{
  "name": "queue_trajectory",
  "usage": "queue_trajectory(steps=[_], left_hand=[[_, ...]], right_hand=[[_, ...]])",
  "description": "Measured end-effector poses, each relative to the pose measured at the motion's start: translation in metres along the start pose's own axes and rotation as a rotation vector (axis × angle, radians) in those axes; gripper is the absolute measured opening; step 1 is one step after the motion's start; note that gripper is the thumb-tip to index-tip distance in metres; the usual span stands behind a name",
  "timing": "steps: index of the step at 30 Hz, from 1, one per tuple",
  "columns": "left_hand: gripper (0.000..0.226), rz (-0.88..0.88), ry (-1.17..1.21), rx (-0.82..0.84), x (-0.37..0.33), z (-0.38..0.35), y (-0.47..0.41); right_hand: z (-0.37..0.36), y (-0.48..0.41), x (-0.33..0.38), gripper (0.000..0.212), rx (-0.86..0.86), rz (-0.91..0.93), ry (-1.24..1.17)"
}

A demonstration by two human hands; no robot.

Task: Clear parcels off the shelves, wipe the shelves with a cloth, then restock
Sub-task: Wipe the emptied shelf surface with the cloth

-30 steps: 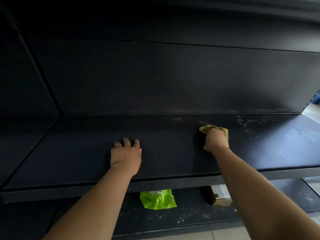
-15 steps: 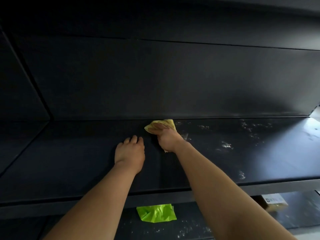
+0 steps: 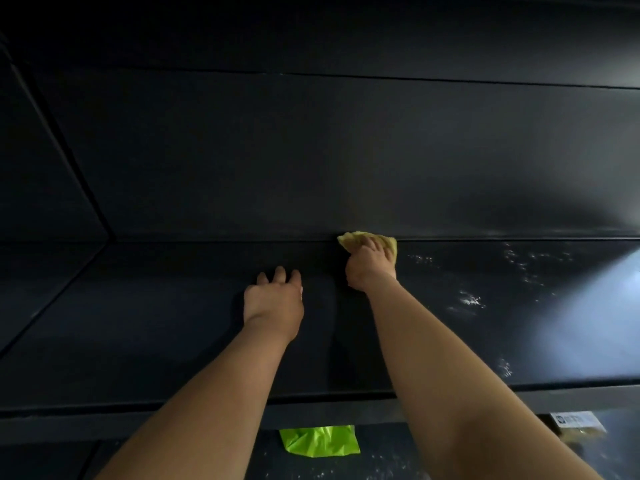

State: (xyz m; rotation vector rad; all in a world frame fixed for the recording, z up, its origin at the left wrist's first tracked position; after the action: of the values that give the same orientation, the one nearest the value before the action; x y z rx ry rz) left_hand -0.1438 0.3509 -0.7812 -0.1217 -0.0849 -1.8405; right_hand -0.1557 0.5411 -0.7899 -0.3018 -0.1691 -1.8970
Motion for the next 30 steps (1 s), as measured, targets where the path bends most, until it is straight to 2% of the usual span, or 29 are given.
queue_trajectory(steps=[4, 9, 12, 14, 16, 18, 19, 21, 23, 30], left_hand=[[0.072, 0.007, 0.020, 0.024, 0.000, -0.001, 0.000], [0.070, 0.006, 0.045, 0.057, 0.000, 0.002, 0.006], [0.069, -0.046, 0.071, 0.050, -0.002, 0.008, 0.016], [0.073, -0.062, 0.083, 0.041, -0.007, 0.010, 0.029], [0.069, -0.019, 0.081, 0.061, -0.007, 0.010, 0.041], [0.064, 0.015, 0.053, 0.107, -0.008, 0.007, 0.052], [0.063, 0.018, 0.036, 0.125, -0.009, 0.005, 0.057], [0.059, 0.005, 0.016, 0.115, -0.012, 0.004, 0.064], [0.053, -0.009, 0.021, 0.089, -0.013, 0.003, 0.068], [0.054, -0.022, 0.060, 0.100, -0.013, -0.005, 0.070]], right_hand=[[0.017, 0.030, -0.048, 0.071, -0.026, -0.121, 0.036], [0.033, 0.075, -0.094, 0.068, -0.064, -0.240, 0.048], [0.052, 0.104, -0.106, 0.061, -0.144, -0.338, 0.053], [0.059, 0.114, -0.079, 0.064, -0.223, -0.264, 0.071], [0.055, 0.110, -0.022, 0.067, -0.294, -0.036, 0.022], [0.030, 0.105, 0.036, 0.067, -0.209, 0.151, 0.009], [0.015, 0.103, 0.052, 0.063, -0.139, 0.185, 0.021], [-0.002, 0.102, 0.054, 0.061, -0.038, 0.153, 0.021], [-0.003, 0.107, 0.030, 0.072, -0.004, 0.082, 0.016], [0.031, 0.155, -0.061, 0.080, -0.069, -0.110, 0.032]])
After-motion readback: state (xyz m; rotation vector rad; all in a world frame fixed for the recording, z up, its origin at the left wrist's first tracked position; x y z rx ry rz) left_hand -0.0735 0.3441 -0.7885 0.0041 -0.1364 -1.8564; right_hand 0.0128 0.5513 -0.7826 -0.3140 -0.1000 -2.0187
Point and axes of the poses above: each hand's wrist, its own y-axis away from the middle knuckle, its own z-axis out of the back of the hand, x = y × z, the point moved 10 cm from there along -y, towards the middle knuckle, and after that the axes turned 10 degrees about z, right-handed, at the moved point
